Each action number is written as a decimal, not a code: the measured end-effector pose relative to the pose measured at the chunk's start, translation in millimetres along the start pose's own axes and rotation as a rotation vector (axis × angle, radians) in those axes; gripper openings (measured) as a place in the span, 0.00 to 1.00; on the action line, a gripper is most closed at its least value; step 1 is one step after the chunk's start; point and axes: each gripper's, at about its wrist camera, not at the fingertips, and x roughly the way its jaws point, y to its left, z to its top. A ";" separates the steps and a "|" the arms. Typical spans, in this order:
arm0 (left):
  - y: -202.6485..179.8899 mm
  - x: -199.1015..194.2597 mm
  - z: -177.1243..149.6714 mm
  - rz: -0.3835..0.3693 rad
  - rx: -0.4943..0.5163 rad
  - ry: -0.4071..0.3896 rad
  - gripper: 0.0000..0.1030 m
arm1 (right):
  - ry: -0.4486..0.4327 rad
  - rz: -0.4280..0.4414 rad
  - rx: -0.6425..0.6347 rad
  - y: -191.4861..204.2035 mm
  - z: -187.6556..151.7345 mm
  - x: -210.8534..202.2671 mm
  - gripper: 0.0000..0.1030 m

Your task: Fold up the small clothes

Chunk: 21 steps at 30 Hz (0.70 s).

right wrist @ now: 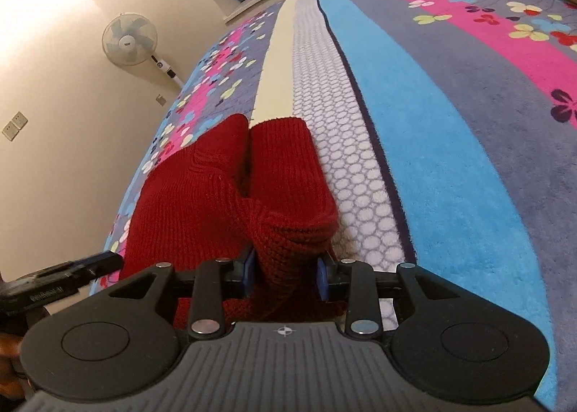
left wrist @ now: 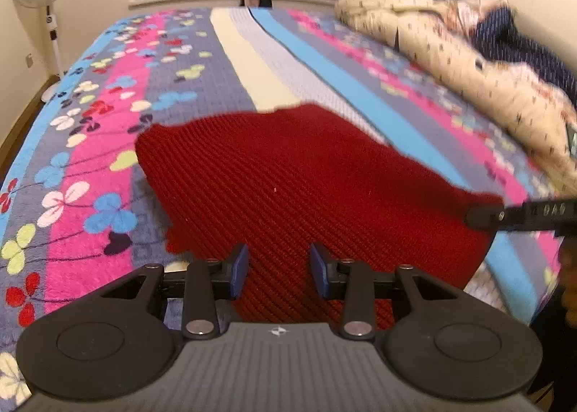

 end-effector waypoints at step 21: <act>-4.2 8.4 -6.8 0.031 0.079 0.002 0.41 | -0.112 -0.174 -0.159 17.4 6.3 -19.2 0.55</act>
